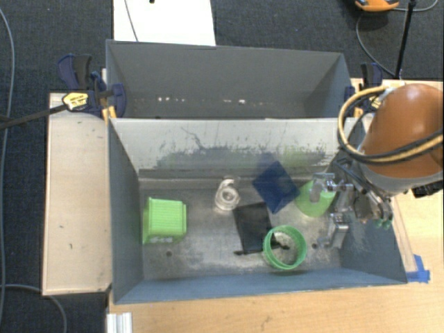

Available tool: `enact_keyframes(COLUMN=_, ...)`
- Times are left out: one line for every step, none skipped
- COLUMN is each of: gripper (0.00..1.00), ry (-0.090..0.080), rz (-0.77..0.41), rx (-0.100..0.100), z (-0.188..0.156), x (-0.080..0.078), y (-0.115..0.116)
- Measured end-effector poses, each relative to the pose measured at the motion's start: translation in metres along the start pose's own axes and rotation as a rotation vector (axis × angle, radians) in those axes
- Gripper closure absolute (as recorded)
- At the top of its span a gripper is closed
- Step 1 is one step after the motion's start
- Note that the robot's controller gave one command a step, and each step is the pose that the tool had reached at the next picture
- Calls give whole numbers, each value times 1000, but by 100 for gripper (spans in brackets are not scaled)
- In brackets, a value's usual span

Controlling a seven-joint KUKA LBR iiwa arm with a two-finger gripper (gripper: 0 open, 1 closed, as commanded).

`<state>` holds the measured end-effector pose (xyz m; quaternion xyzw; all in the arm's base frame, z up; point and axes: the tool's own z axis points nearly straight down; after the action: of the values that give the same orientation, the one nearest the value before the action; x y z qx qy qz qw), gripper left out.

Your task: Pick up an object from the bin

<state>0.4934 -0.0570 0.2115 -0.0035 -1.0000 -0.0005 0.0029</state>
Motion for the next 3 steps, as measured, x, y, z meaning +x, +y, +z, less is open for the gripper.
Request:
enact_keyframes(gripper=0, ry=-8, rz=-2, rx=1, z=-4, x=-2, y=0)
enact_keyframes(gripper=0, ry=-18, rz=-22, rx=4, z=27, x=-10, y=27)
enact_keyframes(gripper=0, ry=5, rz=-51, rx=-3, z=56, x=-26, y=54)
